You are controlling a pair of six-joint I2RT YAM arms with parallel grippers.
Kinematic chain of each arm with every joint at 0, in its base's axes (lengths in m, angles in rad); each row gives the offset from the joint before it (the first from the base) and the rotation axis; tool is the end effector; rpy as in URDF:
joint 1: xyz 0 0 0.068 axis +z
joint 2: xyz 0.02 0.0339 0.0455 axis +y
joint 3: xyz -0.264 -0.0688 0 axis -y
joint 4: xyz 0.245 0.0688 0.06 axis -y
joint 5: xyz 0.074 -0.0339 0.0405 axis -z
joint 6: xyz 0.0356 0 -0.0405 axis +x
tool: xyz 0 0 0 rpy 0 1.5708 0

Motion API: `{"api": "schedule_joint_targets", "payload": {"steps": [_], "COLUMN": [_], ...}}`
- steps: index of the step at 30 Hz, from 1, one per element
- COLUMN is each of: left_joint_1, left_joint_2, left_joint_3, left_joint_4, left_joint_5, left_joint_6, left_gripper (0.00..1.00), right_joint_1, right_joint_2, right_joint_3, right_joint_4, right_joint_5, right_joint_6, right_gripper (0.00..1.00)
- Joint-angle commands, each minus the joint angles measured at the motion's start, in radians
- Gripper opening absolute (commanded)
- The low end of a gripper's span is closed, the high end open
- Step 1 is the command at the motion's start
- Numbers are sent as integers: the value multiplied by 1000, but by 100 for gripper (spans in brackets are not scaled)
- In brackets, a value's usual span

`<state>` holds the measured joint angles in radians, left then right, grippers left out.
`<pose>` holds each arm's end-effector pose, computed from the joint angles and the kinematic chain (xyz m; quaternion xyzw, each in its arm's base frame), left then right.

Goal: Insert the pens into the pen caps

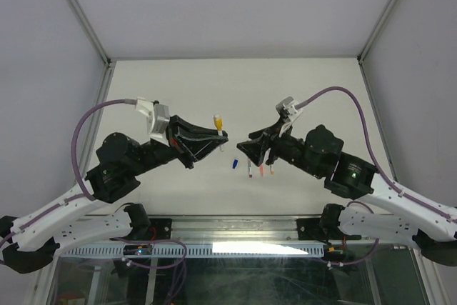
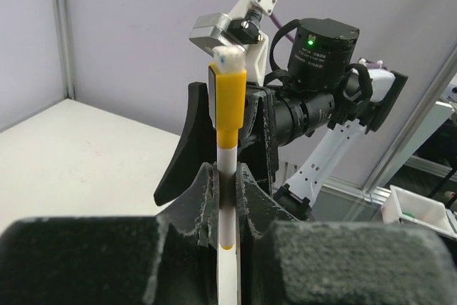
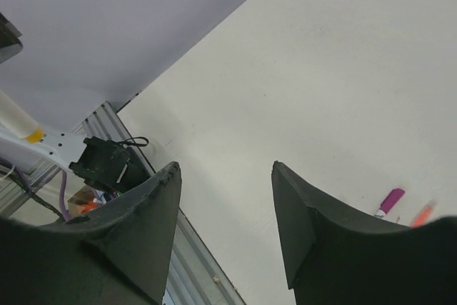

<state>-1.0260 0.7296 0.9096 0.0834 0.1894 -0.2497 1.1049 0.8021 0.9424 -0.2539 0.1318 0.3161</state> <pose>0.0765 -0.1392 0.4207 0.2986 0.5320 -0.5168 0.6007 0.0847 0.1580 0.3846 -0.2456 0.7042 0.3961 0.5357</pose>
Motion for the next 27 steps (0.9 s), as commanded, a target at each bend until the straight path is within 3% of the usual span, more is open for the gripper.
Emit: {"api": "schedule_joint_targets", "payload": {"steps": [1, 4, 7, 12, 16, 22, 27], "left_joint_1": [7, 7, 7, 7, 7, 7, 29], "left_joint_2": [34, 91, 165, 298, 397, 548, 708], "left_joint_3": [21, 64, 108, 111, 88, 66, 114], "left_joint_4": [-24, -164, -280, -381, -442, -451, -560], "left_joint_5": [-94, -290, -434, -497, -541, -521, -523], "left_joint_6": [-19, -75, -157, -303, -427, -561, -619], "left_gripper": [0, 0, 0, 0, 0, 0, 0], "right_joint_1": [-5, -62, -157, -306, -385, -411, -412], "right_joint_2": [46, 150, 223, 249, 197, 50, -21], "right_joint_3": [36, 94, 107, 23, -69, -173, -189], "right_joint_4": [-62, -199, -260, -229, -198, -181, -226], "right_joint_5": [130, 168, 81, -53, -75, -32, 6], "right_joint_6": [41, 108, 169, 263, 346, 389, 408], "right_gripper": [57, 59, 66, 72, 75, 77, 77]}}
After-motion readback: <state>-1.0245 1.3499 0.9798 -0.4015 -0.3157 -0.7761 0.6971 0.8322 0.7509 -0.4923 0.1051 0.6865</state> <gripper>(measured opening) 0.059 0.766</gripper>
